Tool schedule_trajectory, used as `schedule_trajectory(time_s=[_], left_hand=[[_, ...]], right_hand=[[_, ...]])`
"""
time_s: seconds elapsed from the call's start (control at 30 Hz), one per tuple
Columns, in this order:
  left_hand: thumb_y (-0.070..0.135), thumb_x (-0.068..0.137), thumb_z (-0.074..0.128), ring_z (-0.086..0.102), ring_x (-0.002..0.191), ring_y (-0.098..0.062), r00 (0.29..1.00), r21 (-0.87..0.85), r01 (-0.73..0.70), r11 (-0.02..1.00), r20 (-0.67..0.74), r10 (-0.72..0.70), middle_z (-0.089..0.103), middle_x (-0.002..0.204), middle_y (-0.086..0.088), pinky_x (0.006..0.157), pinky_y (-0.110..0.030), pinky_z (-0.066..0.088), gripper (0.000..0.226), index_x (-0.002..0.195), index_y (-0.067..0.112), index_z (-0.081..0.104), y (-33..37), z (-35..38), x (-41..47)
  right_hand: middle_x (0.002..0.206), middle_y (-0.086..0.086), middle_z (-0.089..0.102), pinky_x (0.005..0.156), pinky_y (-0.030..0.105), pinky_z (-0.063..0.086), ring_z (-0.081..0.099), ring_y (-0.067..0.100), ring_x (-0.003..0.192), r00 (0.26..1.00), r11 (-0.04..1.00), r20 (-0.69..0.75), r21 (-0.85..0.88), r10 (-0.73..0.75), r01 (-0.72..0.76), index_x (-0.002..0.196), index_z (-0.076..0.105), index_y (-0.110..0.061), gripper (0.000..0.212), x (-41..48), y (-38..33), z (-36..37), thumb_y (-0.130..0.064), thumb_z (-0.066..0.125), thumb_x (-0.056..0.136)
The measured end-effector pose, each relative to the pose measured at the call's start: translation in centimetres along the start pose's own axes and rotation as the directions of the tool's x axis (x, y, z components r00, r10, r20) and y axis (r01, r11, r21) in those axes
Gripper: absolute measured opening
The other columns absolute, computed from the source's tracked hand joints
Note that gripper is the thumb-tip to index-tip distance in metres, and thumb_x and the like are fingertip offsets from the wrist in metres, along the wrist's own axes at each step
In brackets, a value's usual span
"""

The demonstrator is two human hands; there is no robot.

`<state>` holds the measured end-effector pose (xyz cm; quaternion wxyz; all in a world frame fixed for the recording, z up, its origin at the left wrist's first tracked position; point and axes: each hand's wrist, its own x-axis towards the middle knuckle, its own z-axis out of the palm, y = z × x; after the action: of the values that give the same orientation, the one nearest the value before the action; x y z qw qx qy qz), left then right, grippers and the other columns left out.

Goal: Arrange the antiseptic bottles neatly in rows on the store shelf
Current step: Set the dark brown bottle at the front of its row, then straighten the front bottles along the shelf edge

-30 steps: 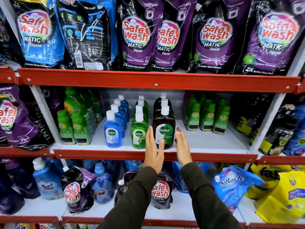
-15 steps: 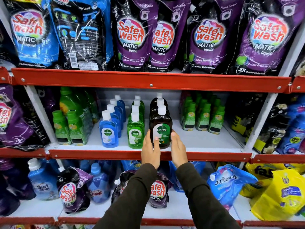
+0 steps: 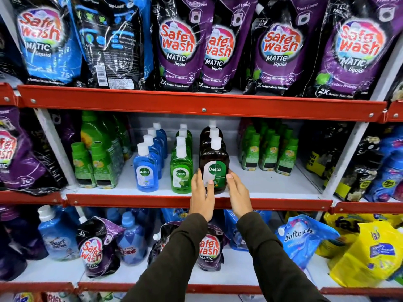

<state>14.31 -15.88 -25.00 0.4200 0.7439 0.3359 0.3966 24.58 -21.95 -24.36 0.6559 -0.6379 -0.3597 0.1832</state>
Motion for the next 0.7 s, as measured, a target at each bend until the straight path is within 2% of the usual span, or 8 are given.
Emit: schedule_trajectory(time_s=[0.1, 0.17, 0.3, 0.37, 0.43, 0.5, 0.57, 0.7], left_hand=[[0.037, 0.106, 0.036, 0.013, 0.155, -0.019, 1.000, -0.023, 0.001, 1.000, 0.032, -0.001, 0.006, 0.169, -0.006, 0.114, -0.021, 0.011, 0.062, 0.160, 0.018, 0.011, 0.0, -0.1, -0.1], [0.035, 0.106, 0.037, 0.018, 0.153, -0.018, 1.000, -0.017, -0.024, 1.000, 0.003, 0.024, 0.014, 0.167, -0.005, 0.115, -0.021, 0.014, 0.058, 0.159, 0.018, 0.019, -0.2, -0.4, -0.4], [0.029, 0.104, 0.036, 0.043, 0.135, -0.016, 0.962, -0.078, -0.128, 0.989, -0.251, 0.105, 0.046, 0.145, -0.007, 0.118, -0.035, 0.033, 0.042, 0.142, 0.015, 0.049, -0.6, -2.2, -1.5], [0.029, 0.102, 0.036, 0.047, 0.129, -0.017, 0.922, -0.126, -0.148, 0.981, -0.376, 0.091, 0.048, 0.137, -0.006, 0.115, -0.037, 0.036, 0.042, 0.136, 0.013, 0.053, -0.9, -3.5, -1.6], [0.026, 0.104, 0.037, 0.046, 0.132, -0.024, 0.898, -0.183, -0.127, 0.975, -0.439, 0.034, 0.045, 0.140, -0.011, 0.115, -0.039, 0.035, 0.041, 0.139, 0.009, 0.051, -1.4, -4.7, -1.3], [0.022, 0.107, 0.036, 0.041, 0.139, -0.026, 0.904, -0.242, -0.060, 0.968, -0.425, -0.051, 0.040, 0.149, -0.013, 0.117, -0.038, 0.030, 0.041, 0.145, 0.011, 0.045, -1.9, -5.9, -0.6], [0.024, 0.108, 0.034, 0.034, 0.145, -0.021, 0.933, -0.303, 0.007, 0.953, -0.341, -0.116, 0.033, 0.158, -0.009, 0.118, -0.031, 0.025, 0.044, 0.151, 0.017, 0.037, -2.3, -7.1, 0.1], [0.030, 0.109, 0.029, 0.022, 0.152, -0.013, 0.979, -0.373, 0.071, 0.925, -0.149, -0.136, 0.026, 0.166, -0.001, 0.128, -0.039, 0.015, 0.048, 0.156, 0.020, 0.028, -3.1, -8.6, 1.6]], right_hand=[[0.145, 0.002, 0.054, 0.116, 0.037, 0.037, 0.050, 0.015, 0.134, 1.000, 1.000, 0.010, 0.002, -0.005, 0.005, 0.144, 0.048, -0.018, 0.049, -0.1, -0.3, -0.1, -0.041, 0.043, 0.101], [0.148, -0.002, 0.047, 0.113, 0.029, 0.035, 0.045, 0.009, 0.133, 0.998, 0.999, -0.044, -0.035, -0.034, 0.032, 0.146, 0.044, -0.020, 0.052, -0.4, -0.3, 0.2, -0.044, 0.042, 0.100], [0.132, -0.001, 0.053, 0.102, 0.018, 0.041, 0.052, -0.007, 0.116, 0.940, 0.974, -0.255, -0.079, -0.226, 0.213, 0.130, 0.056, -0.026, 0.033, -2.2, -0.5, 1.8, -0.036, 0.041, 0.102], [0.122, -0.001, 0.061, 0.095, 0.015, 0.045, 0.059, 0.000, 0.112, 0.926, 0.961, -0.261, -0.052, -0.274, 0.270, 0.118, 0.062, -0.029, 0.027, -2.9, -0.6, 3.3, -0.033, 0.041, 0.102], [0.121, -0.003, 0.065, 0.097, 0.022, 0.047, 0.061, 0.006, 0.114, 0.944, 0.959, -0.170, -0.039, -0.283, 0.280, 0.120, 0.063, -0.025, 0.029, -3.5, -0.8, 5.1, -0.033, 0.042, 0.101], [0.134, -0.005, 0.061, 0.107, 0.023, 0.042, 0.054, 0.003, 0.125, 0.971, 0.971, -0.012, -0.018, -0.240, 0.240, 0.132, 0.058, -0.023, 0.036, -3.8, -1.0, 7.1, -0.033, 0.043, 0.101], [0.149, -0.008, 0.047, 0.116, 0.024, 0.030, 0.041, -0.003, 0.136, 0.981, 0.988, 0.120, -0.005, -0.152, 0.153, 0.144, 0.046, -0.024, 0.044, -4.0, -1.2, 8.8, -0.037, 0.042, 0.102], [0.163, -0.005, 0.026, 0.124, 0.030, 0.015, 0.022, 0.006, 0.148, 0.985, 0.998, 0.170, -0.055, -0.001, 0.010, 0.155, 0.025, -0.024, 0.059, -3.7, -1.8, 10.7, -0.047, 0.036, 0.101]])
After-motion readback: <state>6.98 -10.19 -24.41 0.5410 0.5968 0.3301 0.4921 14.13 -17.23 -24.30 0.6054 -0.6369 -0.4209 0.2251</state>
